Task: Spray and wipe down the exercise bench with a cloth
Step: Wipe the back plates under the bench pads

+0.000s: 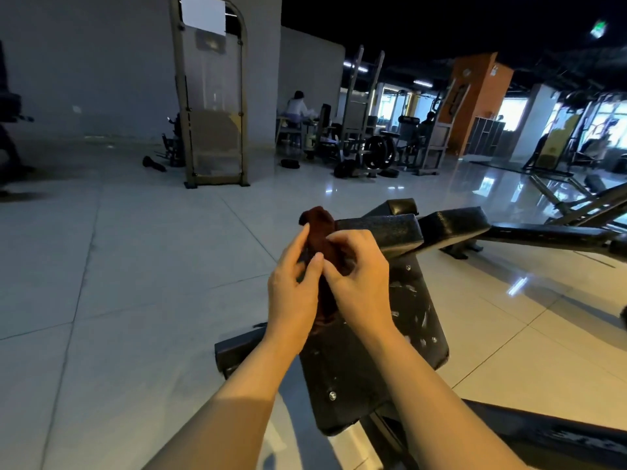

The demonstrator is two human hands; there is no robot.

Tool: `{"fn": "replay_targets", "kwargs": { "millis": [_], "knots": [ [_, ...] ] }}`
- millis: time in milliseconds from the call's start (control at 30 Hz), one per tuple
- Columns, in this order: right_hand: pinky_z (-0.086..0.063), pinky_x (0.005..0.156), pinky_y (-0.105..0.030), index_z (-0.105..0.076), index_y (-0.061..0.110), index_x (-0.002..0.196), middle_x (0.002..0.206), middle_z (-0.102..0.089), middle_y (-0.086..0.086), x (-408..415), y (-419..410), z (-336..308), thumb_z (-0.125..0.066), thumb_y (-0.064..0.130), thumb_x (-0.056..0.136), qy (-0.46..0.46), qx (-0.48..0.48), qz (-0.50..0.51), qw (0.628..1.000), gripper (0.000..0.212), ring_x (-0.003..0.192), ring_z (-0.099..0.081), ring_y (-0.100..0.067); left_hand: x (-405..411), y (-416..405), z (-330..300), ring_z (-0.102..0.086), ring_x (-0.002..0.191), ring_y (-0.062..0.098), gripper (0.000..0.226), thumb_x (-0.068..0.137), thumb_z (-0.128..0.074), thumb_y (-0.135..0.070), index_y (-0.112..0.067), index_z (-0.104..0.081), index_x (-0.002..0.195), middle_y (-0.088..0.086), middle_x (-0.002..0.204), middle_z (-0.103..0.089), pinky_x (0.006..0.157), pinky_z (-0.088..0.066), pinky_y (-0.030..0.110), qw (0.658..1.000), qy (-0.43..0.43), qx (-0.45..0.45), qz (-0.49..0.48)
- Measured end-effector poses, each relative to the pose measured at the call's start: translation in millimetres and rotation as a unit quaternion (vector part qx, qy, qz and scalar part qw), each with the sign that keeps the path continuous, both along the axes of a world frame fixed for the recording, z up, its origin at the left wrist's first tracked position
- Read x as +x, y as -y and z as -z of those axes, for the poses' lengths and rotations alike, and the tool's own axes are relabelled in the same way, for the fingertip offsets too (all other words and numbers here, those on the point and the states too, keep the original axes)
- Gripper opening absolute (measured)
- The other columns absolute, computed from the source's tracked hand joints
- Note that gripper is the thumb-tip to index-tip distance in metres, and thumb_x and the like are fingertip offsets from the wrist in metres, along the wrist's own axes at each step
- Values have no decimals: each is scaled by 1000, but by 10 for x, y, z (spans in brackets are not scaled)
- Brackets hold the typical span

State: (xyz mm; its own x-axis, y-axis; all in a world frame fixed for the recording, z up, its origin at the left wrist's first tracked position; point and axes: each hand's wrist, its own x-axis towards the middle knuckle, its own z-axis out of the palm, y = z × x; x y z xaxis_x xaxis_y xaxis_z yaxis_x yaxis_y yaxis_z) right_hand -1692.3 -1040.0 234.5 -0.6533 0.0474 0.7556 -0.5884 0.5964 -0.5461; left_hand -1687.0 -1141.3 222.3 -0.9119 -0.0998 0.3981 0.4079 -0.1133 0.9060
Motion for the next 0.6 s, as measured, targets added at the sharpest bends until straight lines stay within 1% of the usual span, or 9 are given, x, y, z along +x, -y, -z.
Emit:
{"fn": "replay_targets", "kwargs": {
  "millis": [67, 133, 200, 267, 333, 400, 500, 533, 600],
  "knots": [
    [-47, 94, -20, -67, 12, 114, 113, -64, 3, 16, -1, 44, -67, 7, 86, 44, 15, -59, 997, 28, 107, -58, -2, -1, 53, 31, -61, 112, 11, 48, 94, -57, -12, -41, -50, 131, -7, 132, -55, 94, -52, 34, 997, 48, 59, 4],
    [-44, 101, -24, -69, 13, 116, 119, -64, 5, 15, -56, 104, -65, 13, 86, 59, 42, -55, 996, 30, 114, -55, -3, -43, 86, 96, -60, 113, 19, 44, 92, -62, -12, -48, -56, 116, -4, 130, -55, 94, -54, 43, 991, 86, 87, -50],
    [-40, 105, -30, -67, 12, 120, 125, -61, 0, -50, -108, 175, -61, 19, 84, 7, 52, 47, 998, 37, 121, -49, -7, -105, 98, 159, -58, 116, 21, 42, 92, -62, -13, -48, -54, 114, -8, 124, -53, 96, -52, 47, 984, 108, 71, -124],
    [-36, 109, -35, -60, 10, 129, 134, -54, -6, -134, -129, 236, -62, 15, 85, -33, 79, 157, 984, 44, 129, -41, -15, -192, 79, 190, -54, 121, 20, 44, 93, -61, -15, -45, -48, 124, -12, 124, -49, 99, -50, 47, 981, 99, 54, -159],
    [-33, 112, -39, -53, 8, 136, 140, -49, -9, -227, -140, 294, -62, 6, 85, -37, 103, 183, 977, 52, 134, -38, -20, -283, -8, 184, -52, 123, 16, 47, 95, -57, -16, -41, -47, 133, -11, 131, -46, 100, -49, 44, 991, 54, 35, -118],
    [-30, 114, -38, -50, 7, 138, 141, -49, -10, -299, -155, 345, -56, 4, 86, -45, 107, 177, 977, 53, 135, -37, -21, -324, -155, 142, -50, 122, 9, 49, 94, -57, -12, -34, -48, 137, -8, 134, -44, 101, -48, 33, 997, -11, -18, -78],
    [-31, 113, -36, -53, 8, 136, 138, -52, -8, -343, -172, 380, -51, 5, 84, -62, 82, 176, 979, 52, 132, -38, -18, -416, -287, 140, -50, 115, 4, 41, 90, -62, -7, -26, -59, 126, -5, 126, -48, 97, -47, 21, 984, -94, -76, -131],
    [-31, 112, -36, -53, 9, 136, 138, -52, -7, -354, -173, 382, -53, 4, 83, -66, 74, 173, 980, 53, 131, -38, -17, -479, -284, 199, -51, 113, 5, 38, 89, -63, -6, -26, -61, 121, -5, 122, -50, 95, -48, 21, 982, -96, -72, -145],
    [-32, 112, -36, -53, 9, 136, 137, -52, -6, -369, -182, 392, -56, 2, 82, -71, 75, 169, 980, 55, 131, -38, -17, -599, -205, 374, -53, 111, 10, 33, 89, -62, -4, -32, -61, 106, -9, 113, -51, 96, -49, 28, 986, -22, -53, -155]
  ]
}}
